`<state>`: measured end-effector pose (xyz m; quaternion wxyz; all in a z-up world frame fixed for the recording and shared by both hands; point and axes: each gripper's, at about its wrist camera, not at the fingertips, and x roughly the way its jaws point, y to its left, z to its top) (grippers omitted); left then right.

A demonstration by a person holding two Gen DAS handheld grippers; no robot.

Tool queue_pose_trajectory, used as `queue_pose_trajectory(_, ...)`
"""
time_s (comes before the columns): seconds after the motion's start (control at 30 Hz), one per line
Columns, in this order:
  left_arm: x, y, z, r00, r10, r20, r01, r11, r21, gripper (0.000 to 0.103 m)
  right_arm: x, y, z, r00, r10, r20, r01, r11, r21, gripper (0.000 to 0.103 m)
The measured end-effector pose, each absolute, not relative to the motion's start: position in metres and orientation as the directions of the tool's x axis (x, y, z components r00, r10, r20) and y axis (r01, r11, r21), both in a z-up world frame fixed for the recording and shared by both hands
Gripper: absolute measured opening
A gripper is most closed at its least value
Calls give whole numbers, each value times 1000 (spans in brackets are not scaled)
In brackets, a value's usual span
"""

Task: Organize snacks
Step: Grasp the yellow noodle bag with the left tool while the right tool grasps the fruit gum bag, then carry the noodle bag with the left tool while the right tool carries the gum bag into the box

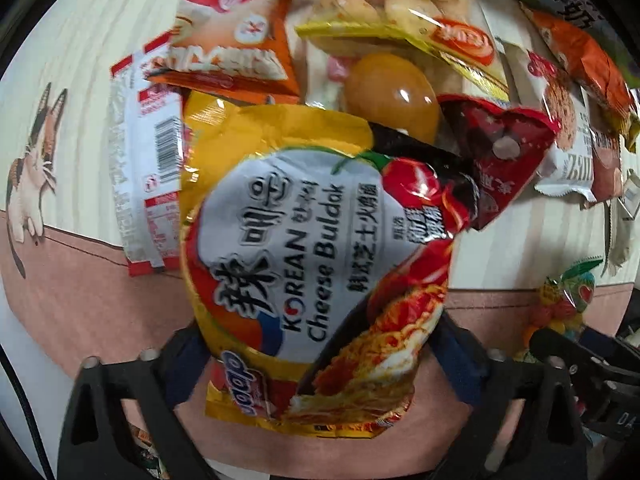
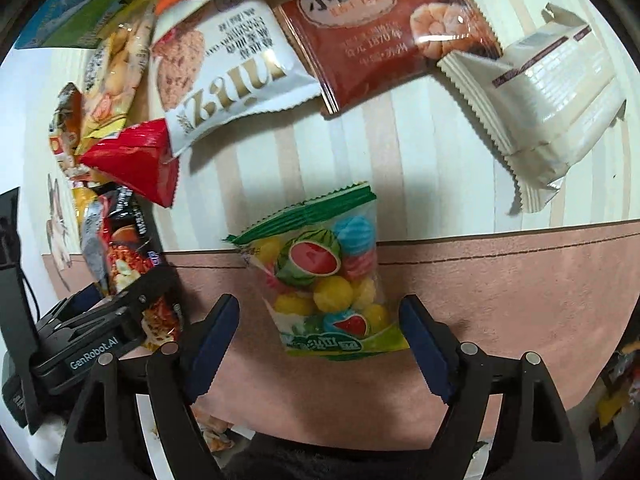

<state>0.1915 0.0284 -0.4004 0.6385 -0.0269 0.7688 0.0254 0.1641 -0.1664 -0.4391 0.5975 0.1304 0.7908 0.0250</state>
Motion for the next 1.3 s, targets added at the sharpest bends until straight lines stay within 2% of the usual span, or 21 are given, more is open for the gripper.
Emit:
queue_pose_trajectory(0.17, 187, 42, -391, -147, -7, -989, -87, 996, 6, 88, 160, -142, -441, -225, 152, -962, 137, 983, 123, 83)
queue_pose_trajectory(0.2, 186, 42, -390, -143, -3, -990, -88, 996, 10, 88, 157, -135, -441, -219, 103, -970, 116, 990, 79, 80)
queue_pose_trajectory(0.27, 179, 46, -384, -135, -8, -991, -91, 996, 5, 88, 152, -122, -440, -199, 27, -980, 78, 997, 12, 66)
queue_pose_trajectory(0.33, 173, 52, -379, -128, -11, -992, -97, 995, 1, 88, 145, -114, -438, -170, 13, -985, 78, 997, -1, 61)
queue_pose_trajectory(0.53, 149, 60, -351, -86, -2, -996, -72, 997, 4, 88, 118, -111, -431, -141, 24, -990, 128, 992, 6, 54)
queue_pose_trajectory(0.73, 118, 51, -305, -29, -24, -999, -35, 999, -23, 88, 79, -114, -417, -105, 93, -990, 201, 977, 71, 52)
queue_pose_trajectory(0.97, 104, 56, -242, 51, -78, -996, 1, 997, -78, 88, 71, -127, -367, -3, 205, -979, 264, 944, 197, 52)
queue_pose_trajectory(1.3, 172, 48, -125, 187, -161, -969, 32, 987, -158, 88, 164, -175, -260, 170, 334, -927, 204, 909, 365, 52)
